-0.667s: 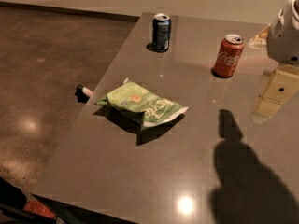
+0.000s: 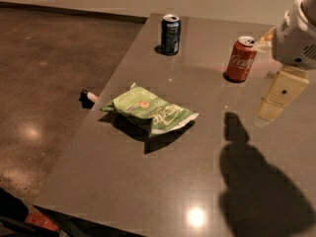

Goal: Pick green jalapeno chip bag

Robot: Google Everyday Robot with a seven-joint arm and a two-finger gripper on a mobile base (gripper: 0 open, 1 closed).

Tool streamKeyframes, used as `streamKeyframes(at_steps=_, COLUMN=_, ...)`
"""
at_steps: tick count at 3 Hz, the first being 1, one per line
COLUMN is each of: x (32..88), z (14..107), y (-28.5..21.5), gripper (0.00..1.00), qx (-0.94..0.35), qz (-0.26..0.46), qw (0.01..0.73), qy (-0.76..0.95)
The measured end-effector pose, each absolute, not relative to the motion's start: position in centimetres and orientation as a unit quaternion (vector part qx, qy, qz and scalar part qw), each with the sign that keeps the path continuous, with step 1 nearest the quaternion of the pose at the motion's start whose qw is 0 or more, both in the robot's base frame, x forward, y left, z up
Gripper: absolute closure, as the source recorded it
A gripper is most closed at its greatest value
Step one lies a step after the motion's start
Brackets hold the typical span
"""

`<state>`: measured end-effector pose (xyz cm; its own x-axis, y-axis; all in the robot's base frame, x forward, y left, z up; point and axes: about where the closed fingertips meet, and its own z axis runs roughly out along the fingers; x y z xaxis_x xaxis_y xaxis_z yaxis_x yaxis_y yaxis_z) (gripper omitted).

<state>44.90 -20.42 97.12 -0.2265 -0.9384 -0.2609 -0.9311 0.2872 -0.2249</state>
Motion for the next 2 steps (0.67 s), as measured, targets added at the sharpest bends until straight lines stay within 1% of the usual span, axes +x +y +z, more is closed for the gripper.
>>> streamKeyframes(at_steps=2, x=47.2, z=94.3, y=-15.1, gripper=0.00, qx=-0.582, qz=0.073, qw=0.203, qy=0.784)
